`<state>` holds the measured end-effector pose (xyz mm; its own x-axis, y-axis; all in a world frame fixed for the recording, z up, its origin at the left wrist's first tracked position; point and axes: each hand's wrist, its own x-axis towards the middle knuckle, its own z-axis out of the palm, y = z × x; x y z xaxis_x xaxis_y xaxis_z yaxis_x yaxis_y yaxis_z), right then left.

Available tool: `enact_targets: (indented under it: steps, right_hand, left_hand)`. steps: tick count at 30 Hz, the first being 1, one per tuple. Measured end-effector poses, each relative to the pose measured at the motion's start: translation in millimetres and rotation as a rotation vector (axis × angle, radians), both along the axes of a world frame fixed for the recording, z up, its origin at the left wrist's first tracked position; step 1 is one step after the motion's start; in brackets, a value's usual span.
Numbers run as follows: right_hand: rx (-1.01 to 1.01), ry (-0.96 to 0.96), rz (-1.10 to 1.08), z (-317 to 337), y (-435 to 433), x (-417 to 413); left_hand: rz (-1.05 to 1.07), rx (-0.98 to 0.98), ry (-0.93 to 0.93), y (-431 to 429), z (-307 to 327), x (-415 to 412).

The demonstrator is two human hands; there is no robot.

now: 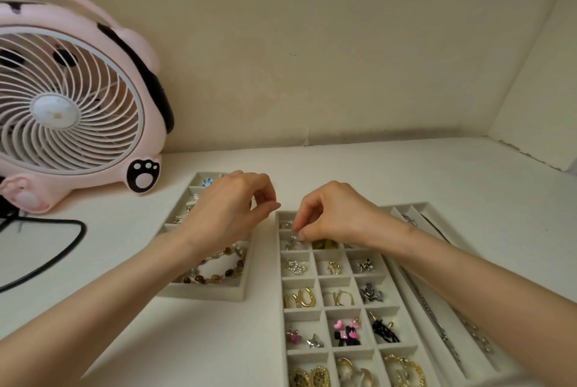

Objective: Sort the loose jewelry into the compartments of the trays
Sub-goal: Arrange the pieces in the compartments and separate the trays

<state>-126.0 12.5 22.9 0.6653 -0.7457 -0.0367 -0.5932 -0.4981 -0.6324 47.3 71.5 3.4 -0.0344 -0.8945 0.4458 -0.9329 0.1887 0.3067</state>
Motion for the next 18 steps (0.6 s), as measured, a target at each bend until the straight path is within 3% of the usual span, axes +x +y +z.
enact_targets:
  steps: [4,10,18]
  right_hand:
    - [0.098,-0.04,-0.001,1.7,-2.9,-0.9]
    - [0.399,-0.293,-0.046,5.1,-3.7,-9.0]
    - [0.438,-0.385,-0.097,0.4,-1.7,-13.3]
  left_hand:
    - [-0.029,0.06,0.048,2.6,1.0,-0.3]
    - [-0.12,0.337,0.268,7.1,5.4,-8.0]
    - [-0.101,0.255,0.346,4.2,6.5,-16.9]
